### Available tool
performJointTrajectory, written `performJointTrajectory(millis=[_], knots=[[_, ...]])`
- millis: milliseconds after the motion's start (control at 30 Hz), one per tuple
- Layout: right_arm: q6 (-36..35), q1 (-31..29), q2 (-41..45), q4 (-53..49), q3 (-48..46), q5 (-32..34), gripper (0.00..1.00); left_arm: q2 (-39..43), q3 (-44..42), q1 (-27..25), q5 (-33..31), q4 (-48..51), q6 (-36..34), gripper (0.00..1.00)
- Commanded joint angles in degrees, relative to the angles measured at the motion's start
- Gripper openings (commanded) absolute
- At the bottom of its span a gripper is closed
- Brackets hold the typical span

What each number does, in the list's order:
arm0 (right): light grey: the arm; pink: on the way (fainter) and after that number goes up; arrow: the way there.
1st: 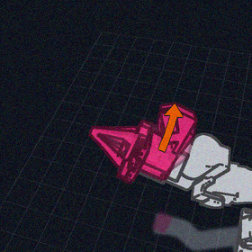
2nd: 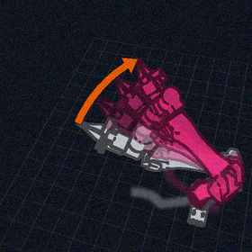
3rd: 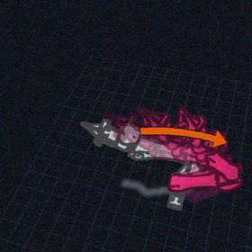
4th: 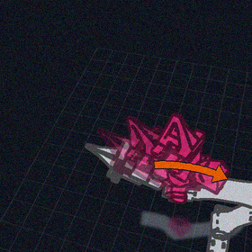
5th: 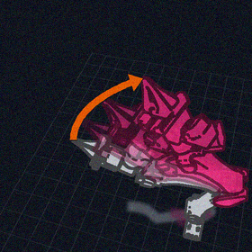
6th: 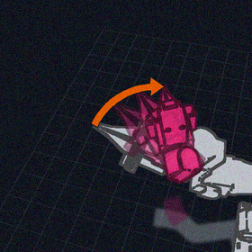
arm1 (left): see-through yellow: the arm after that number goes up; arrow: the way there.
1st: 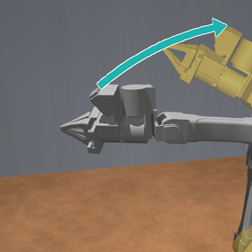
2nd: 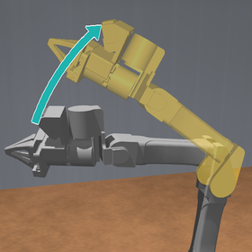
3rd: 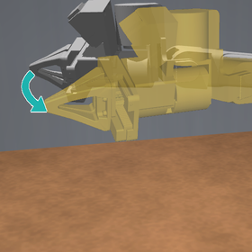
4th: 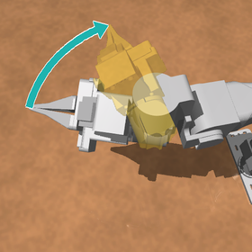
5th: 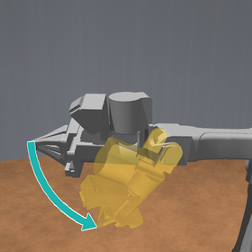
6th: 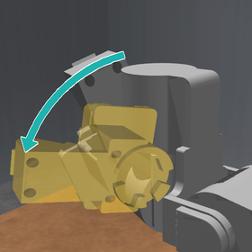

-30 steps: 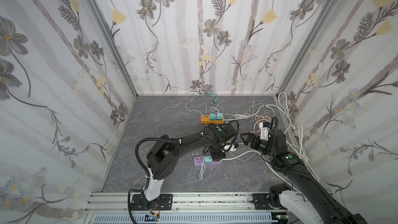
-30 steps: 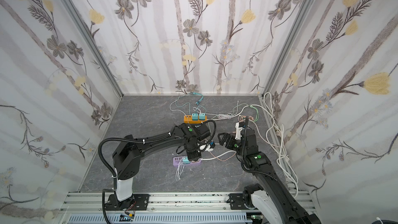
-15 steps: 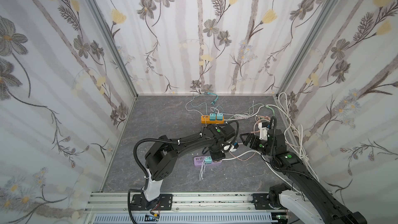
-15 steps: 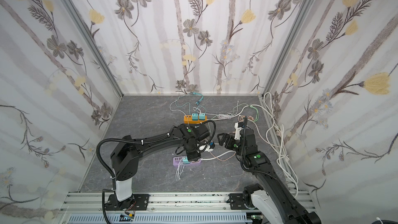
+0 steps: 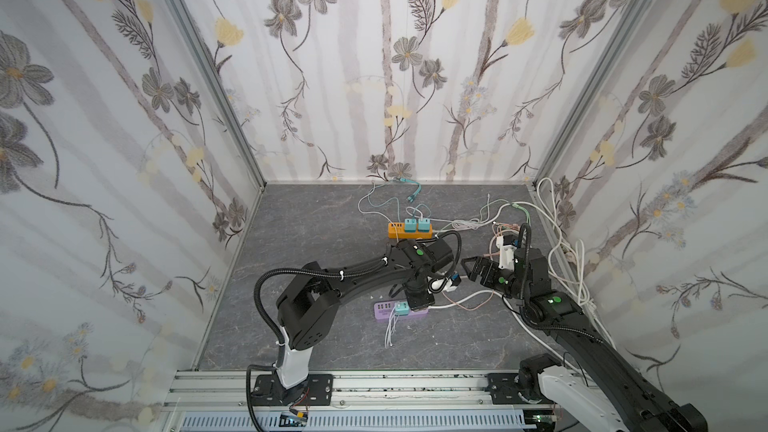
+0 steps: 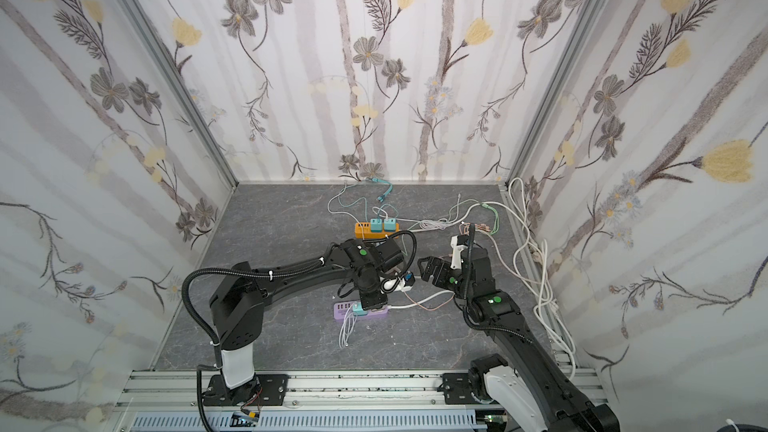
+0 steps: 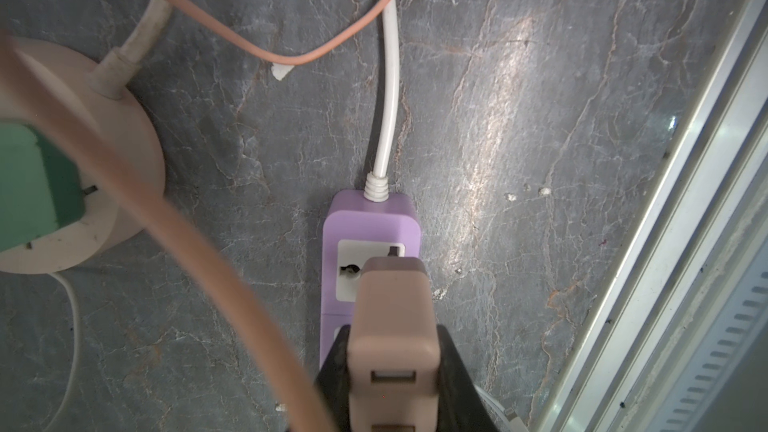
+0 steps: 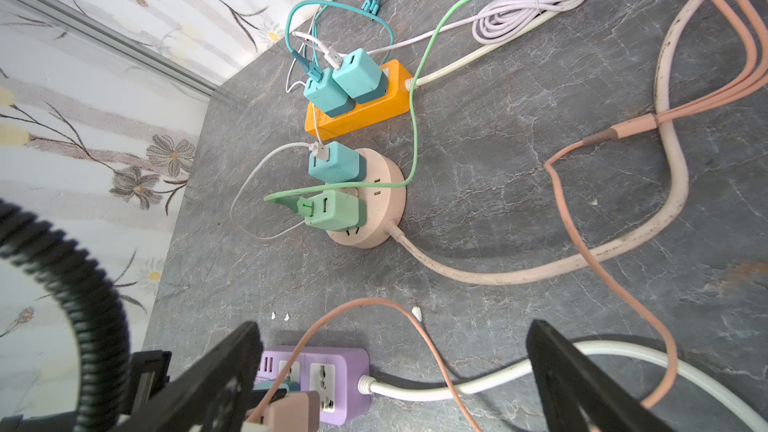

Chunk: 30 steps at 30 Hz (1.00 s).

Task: Insert the plug
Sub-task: 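Align the pink charger's prongs over the purple strip socket with the left gripper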

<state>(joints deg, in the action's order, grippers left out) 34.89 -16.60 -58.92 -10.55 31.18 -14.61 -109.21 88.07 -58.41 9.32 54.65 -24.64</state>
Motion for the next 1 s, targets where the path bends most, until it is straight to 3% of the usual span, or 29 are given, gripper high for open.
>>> performJointTrajectory(millis=[0,967], knots=[[-0.09,-0.05,-0.11,0.53,0.55,0.90,0.99,0.33,-0.62,0.04,-0.30,0.11,-1.18,0.00],[-0.71,-0.63,-1.75,0.45,2.07,0.99,0.99,2.25,-2.99,0.05,-0.61,-3.61,-4.35,0.00]])
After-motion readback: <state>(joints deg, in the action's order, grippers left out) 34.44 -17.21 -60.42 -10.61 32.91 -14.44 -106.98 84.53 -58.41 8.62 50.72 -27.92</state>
